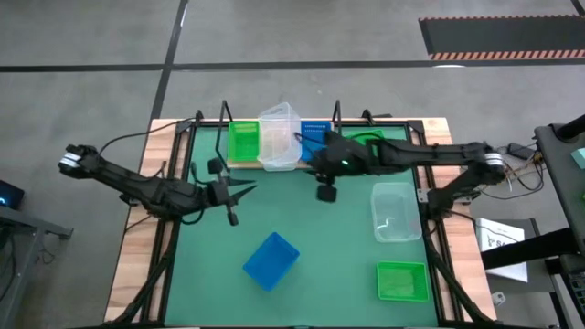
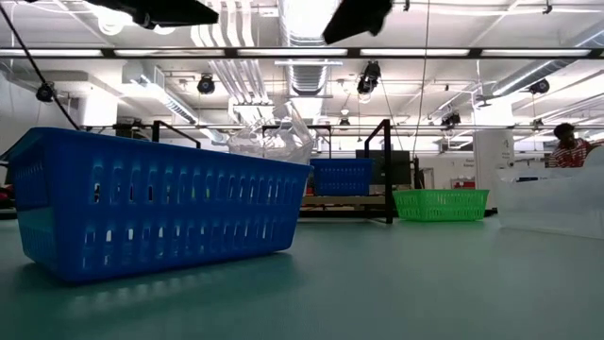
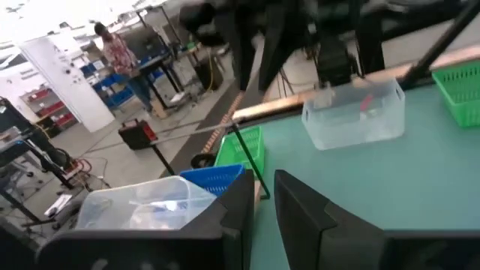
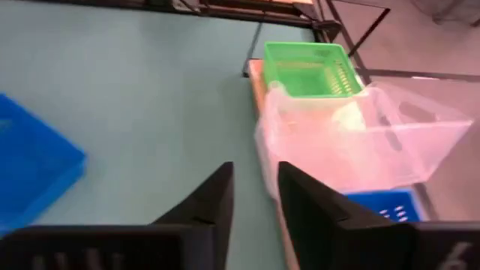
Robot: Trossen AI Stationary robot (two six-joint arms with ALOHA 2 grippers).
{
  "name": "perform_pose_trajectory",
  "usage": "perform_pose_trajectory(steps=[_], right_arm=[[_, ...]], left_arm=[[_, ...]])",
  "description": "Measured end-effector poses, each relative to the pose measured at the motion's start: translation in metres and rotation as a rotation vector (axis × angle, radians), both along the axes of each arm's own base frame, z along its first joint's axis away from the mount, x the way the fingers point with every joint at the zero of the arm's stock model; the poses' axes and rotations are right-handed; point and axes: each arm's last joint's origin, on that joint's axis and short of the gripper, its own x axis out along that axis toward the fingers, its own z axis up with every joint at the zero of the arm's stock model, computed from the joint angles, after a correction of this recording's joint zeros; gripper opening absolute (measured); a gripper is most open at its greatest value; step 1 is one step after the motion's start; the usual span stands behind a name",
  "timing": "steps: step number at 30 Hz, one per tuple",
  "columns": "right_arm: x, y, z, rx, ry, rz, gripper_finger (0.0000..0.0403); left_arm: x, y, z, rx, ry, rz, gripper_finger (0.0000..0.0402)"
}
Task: Stack baskets on shelf by color
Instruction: Stack the left transparent bin on the transparent bin on the shelf
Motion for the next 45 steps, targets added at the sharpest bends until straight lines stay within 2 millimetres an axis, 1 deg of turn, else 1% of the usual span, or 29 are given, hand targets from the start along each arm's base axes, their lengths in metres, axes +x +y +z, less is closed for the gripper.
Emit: perform_pose_trajectory(steps=[5,9,15,20,25,30,35,40,45], right_arm=[[0.037,-0.013,-0.002,-0.089,0.051,0.05,0.0159],[0.064,-0.02,-0.002,-0.146,0.058,0.082,0.0189],[0.098,-0.033,-0.006,-0.201,0.067,0.1,0.02],[0.119,-0.05,-0.016,-0.211,0.133,0.091,0.0201],[0.129,-0.068,-0.032,-0.177,0.254,0.066,0.0201],[0.135,-0.077,-0.053,-0.143,0.397,0.064,0.0201],[0.139,-0.082,-0.059,-0.141,0.448,0.076,0.0197],[0.14,-0.084,-0.061,-0.16,0.459,0.096,0.0166],[0.14,-0.088,-0.06,-0.16,0.453,0.088,0.011]], left_arm=[[-0.016,0.006,-0.002,-0.009,-0.037,-0.001,0.0038],[-0.026,0.009,-0.004,0.007,-0.056,-0.002,0.0038],[-0.035,0.012,-0.005,0.016,-0.077,-0.003,0.0038],[-0.034,0.012,-0.005,0.017,-0.073,-0.004,0.0038],[-0.03,0.01,-0.009,0.029,-0.043,-0.006,0.0038],[-0.028,0.009,-0.012,0.036,-0.029,-0.006,0.0038],[-0.028,0.009,-0.011,0.035,-0.03,-0.006,0.0038],[-0.028,0.01,-0.011,0.035,-0.033,-0.006,0.0038],[-0.028,0.009,-0.011,0.041,-0.031,-0.006,0.0038]])
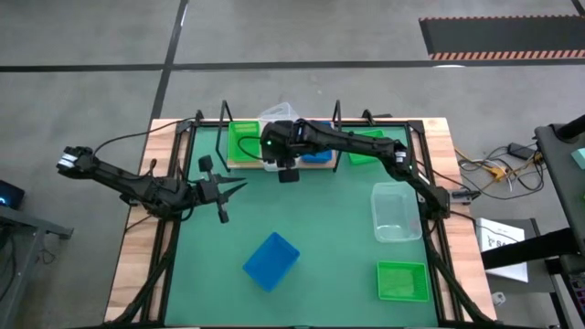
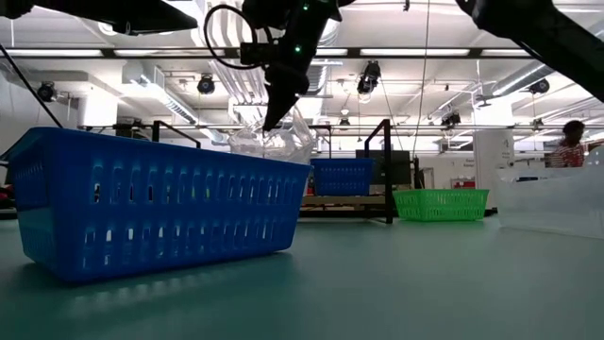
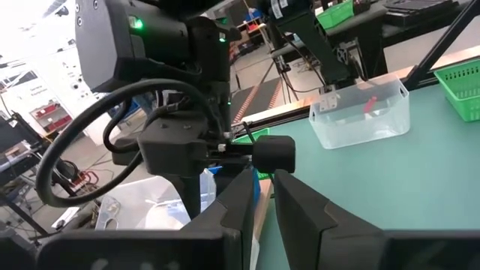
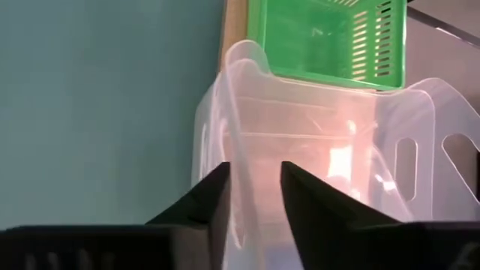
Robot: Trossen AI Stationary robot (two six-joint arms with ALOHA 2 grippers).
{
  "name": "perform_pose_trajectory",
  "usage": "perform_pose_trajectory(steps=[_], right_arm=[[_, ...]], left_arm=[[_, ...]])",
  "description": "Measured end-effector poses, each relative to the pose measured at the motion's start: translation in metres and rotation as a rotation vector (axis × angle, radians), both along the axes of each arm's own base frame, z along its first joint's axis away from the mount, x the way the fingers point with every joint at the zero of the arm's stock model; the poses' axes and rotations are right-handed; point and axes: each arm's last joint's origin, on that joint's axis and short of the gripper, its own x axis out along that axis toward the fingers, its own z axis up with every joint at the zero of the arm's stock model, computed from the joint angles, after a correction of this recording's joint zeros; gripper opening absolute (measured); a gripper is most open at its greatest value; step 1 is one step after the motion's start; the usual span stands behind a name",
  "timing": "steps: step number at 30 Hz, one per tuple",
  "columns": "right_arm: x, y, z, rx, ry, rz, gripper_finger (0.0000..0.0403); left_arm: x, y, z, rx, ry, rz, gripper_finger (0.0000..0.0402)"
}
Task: Stack baskets on shelf by color
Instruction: Stack the left transparent bin on the transparent bin on the shelf
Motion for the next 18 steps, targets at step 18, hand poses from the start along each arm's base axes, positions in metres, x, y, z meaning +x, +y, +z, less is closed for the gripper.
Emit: perform_pose_trajectory(steps=[18], right_arm=[[-0.013,0.003,0.04,-0.011,-0.134,-0.022,0.0009]], left_arm=[[0.0,0.0,0.0,0.022,0.006,-0.001,0.0038]])
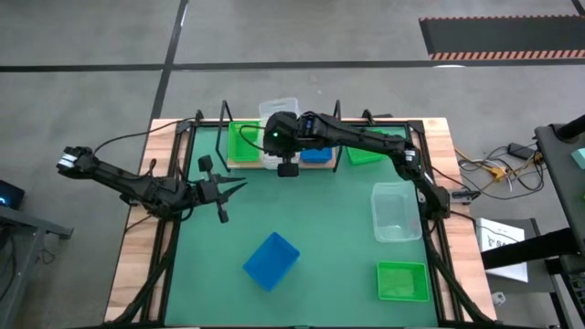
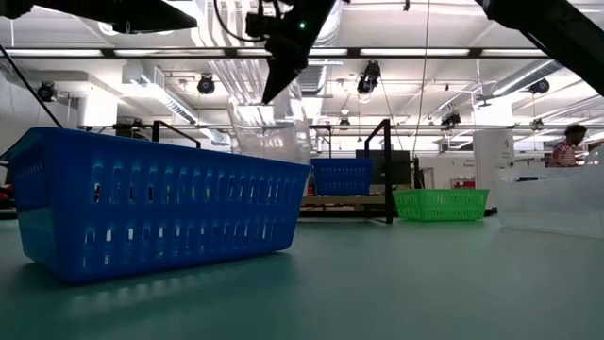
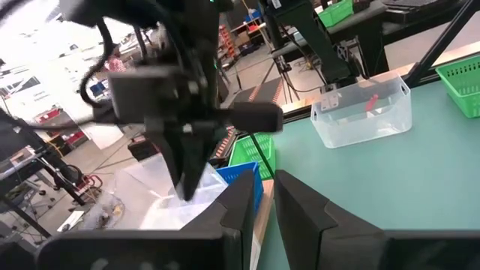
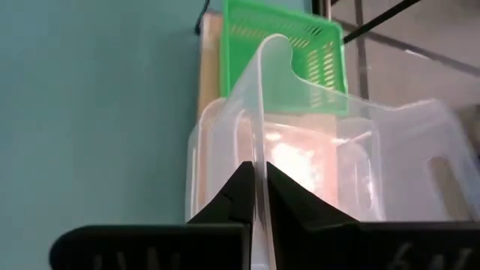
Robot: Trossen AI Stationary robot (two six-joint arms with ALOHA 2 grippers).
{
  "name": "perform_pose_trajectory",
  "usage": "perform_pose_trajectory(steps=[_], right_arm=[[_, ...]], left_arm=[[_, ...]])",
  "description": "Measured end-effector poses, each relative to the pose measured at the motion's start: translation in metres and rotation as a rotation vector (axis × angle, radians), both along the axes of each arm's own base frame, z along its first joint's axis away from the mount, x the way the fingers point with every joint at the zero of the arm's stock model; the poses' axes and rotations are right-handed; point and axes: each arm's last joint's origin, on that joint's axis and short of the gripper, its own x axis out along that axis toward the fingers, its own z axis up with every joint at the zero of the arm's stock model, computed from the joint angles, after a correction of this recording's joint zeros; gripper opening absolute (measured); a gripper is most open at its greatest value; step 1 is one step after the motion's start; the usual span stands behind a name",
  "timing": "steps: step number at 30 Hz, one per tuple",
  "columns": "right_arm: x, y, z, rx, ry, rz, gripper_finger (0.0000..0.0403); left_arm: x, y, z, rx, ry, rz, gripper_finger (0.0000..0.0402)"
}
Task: Stack baskets on shelf by color
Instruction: Stack the left transparent bin on the transparent bin on the shelf
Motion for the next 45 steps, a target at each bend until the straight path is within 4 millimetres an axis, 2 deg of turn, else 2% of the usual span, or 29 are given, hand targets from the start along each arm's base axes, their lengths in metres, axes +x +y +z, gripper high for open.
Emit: perform_pose_trajectory(steps=[6,17,22,25,31,36,45], right_arm=[[-0.001,0.001,0.01,0.08,-0.077,0.076,0.0009],[0.001,-0.004,0.009,0.092,-0.118,0.123,0.0009],[-0.009,-0.002,0.011,0.088,-0.159,0.123,0.0008],[-0.019,0.0,0.011,0.071,-0.243,0.119,0.0008],[-0.038,-0.001,-0.009,0.028,-0.384,0.11,0.0008],[-0.048,-0.008,-0.028,0.029,-0.385,0.07,0.0008],[-0.051,-0.007,-0.04,0.049,-0.352,0.062,0.0008]], left_arm=[[0.001,0.0,-0.001,-0.002,0.003,0.0,0.0038],[0.001,0.0,-0.001,-0.04,-0.009,-0.002,0.0038],[0.001,-0.001,-0.001,-0.057,-0.014,-0.004,0.0038],[0.0,-0.001,-0.001,-0.057,-0.015,-0.008,0.0038],[0.0,-0.001,0.0,-0.055,-0.016,-0.008,0.0038],[0.0,-0.001,0.0,-0.054,-0.016,-0.008,0.0038],[-0.001,-0.001,0.001,-0.03,-0.013,-0.008,0.0038]])
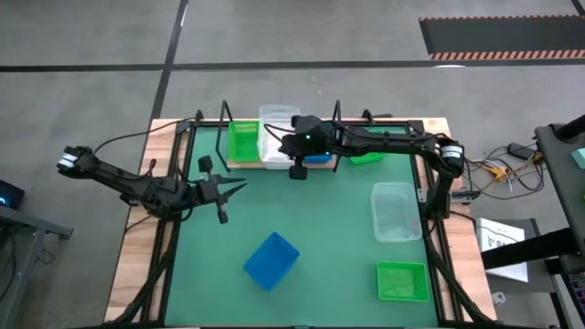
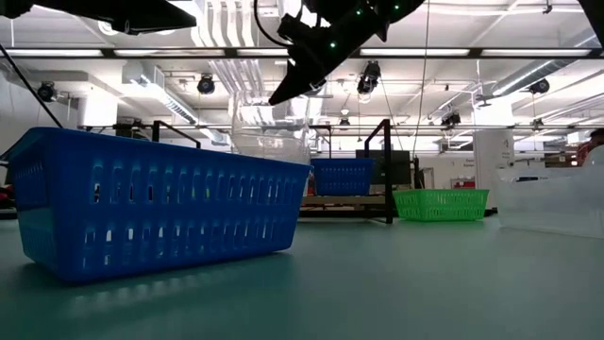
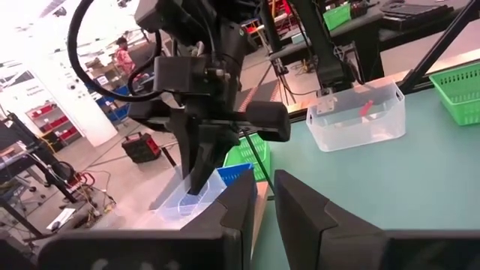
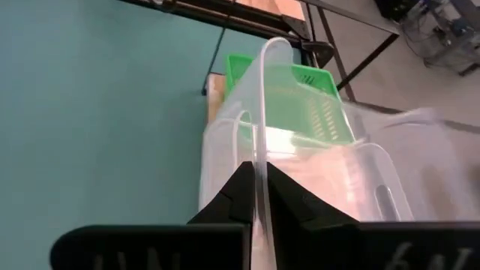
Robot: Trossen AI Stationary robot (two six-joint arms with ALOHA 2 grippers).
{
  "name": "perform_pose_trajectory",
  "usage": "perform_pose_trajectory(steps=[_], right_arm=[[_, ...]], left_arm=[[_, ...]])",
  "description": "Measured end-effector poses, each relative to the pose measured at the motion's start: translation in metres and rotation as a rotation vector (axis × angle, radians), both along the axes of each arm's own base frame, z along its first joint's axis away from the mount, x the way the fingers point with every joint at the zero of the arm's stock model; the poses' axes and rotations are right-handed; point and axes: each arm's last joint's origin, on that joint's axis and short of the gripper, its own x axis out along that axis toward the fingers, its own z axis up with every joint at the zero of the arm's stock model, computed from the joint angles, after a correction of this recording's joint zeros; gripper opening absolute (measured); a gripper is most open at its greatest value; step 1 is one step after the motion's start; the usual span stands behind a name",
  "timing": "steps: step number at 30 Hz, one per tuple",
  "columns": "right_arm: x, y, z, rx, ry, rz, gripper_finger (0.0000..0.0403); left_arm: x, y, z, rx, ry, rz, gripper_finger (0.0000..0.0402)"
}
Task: Stack baskets on shelf by color
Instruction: Stack the left transparent bin on the transparent bin on the shelf, then adjust the blue bin on the shelf
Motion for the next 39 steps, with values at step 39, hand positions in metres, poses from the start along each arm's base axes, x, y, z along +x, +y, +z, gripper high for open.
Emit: perform_pose_trajectory(steps=[39], right_arm=[[0.003,0.01,0.011,0.098,0.154,-0.116,0.014]], left_arm=[[0.0,0.0,0.003,0.038,-0.006,-0.001,0.0038]])
